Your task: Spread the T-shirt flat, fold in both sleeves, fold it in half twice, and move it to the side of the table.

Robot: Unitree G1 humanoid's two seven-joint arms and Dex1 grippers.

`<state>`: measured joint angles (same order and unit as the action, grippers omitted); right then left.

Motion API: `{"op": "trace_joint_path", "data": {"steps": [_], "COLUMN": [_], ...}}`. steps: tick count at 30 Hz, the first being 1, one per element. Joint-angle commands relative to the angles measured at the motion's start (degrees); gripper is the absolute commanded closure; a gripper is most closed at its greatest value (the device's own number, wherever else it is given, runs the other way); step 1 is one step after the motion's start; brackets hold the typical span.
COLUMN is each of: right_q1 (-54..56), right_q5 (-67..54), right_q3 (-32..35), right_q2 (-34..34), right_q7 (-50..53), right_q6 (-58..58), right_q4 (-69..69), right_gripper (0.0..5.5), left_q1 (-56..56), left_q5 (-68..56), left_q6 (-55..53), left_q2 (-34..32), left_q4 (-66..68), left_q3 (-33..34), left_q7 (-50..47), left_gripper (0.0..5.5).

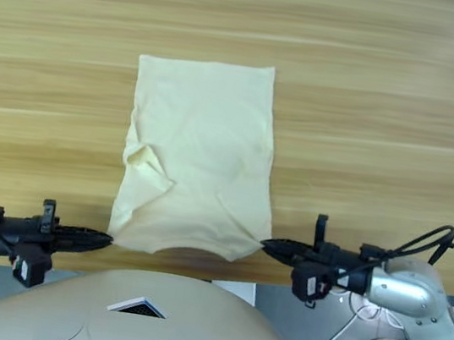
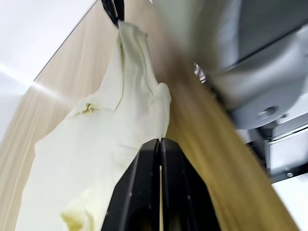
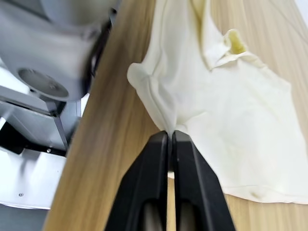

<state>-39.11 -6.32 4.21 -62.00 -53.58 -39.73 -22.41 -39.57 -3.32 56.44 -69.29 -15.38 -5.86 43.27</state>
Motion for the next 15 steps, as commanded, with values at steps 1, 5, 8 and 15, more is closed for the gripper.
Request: {"op": "trace_joint_path", "data": {"steps": [1, 5, 8, 15], "right_q1": [-5.1, -8.2, -7.7, 8.9], "right_q5": [-5.9, -10.5, -12.4, -10.1], "right_q3": [4.2, 6.6, 7.2, 3.5], "right_q2": [-2.1, -2.4, -1.7, 3.1], "right_q7": [-3.1, -5.4, -5.9, 0.5], "right_q6": [-4.1, -6.4, -6.0, 7.4], "right_q4": [-3.4, -5.4, -6.0, -4.4], "right_gripper": [5.5, 5.5, 5.5, 5.5], "left_q1": [-6.1, -9.2, -4.8, 19.1], "left_q5": [-6.0, -13.6, -16.3, -14.2], "left_q6": [4.2, 8.6, 5.7, -11.4], "left_q2": [-4.6, -7.2, -5.3, 7.5], "left_q4": [-6.1, -8.3, -5.4, 3.9], "left_q3": [2.5, 3.6, 2.6, -1.8], "left_q7": [0.9, 0.7, 0.9, 0.9], "left_gripper": [5.47, 5.47, 5.47, 5.47]}}
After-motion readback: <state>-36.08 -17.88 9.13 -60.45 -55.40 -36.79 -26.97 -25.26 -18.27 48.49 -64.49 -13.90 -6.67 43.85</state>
